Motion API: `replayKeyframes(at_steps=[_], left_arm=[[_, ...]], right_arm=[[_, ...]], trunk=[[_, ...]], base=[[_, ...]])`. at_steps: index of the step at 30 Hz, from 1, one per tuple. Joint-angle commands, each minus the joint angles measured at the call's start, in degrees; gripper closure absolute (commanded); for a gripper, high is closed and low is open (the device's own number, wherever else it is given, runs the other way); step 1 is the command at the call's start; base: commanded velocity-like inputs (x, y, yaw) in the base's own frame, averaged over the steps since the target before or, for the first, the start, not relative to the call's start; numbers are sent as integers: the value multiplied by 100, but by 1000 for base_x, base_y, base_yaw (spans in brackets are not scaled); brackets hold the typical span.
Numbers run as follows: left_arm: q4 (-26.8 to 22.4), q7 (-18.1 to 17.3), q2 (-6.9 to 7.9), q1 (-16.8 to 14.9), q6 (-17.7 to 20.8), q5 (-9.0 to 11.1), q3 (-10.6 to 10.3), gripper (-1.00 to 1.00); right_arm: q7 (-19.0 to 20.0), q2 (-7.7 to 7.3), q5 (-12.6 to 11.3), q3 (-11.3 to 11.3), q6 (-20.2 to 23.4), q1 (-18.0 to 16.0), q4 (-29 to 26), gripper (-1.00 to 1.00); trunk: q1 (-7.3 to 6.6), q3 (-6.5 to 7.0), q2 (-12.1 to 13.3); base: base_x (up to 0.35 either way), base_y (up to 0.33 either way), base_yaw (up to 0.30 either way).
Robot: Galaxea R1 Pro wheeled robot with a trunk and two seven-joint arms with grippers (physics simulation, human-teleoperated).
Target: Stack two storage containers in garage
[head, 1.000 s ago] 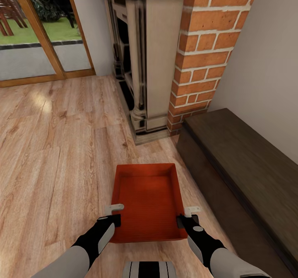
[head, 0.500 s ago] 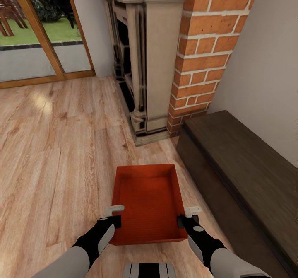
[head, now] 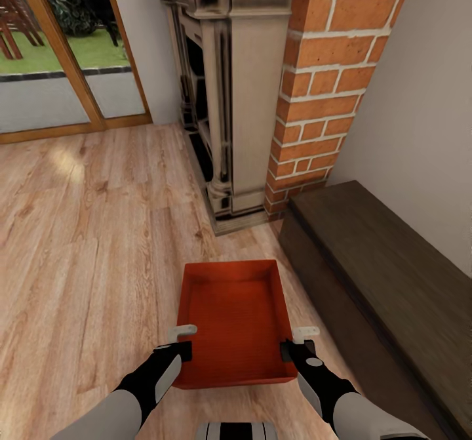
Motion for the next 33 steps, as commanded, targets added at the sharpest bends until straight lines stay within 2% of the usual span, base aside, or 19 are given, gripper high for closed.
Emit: replayKeyframes(at_steps=[1,33], left_arm=[[-13,297,15,-1,49,-63,-33,100],[-4,294,22,-1,48,-61,-8,100]], right_arm=[[-52,-15,48,-65,-19,-4,5,100],[-50,-9,48,-62,-21,-4,5,100]], trunk=[[-23,15,40],[-726,589,1324]], base=[[0,0,0],[0,0,0]])
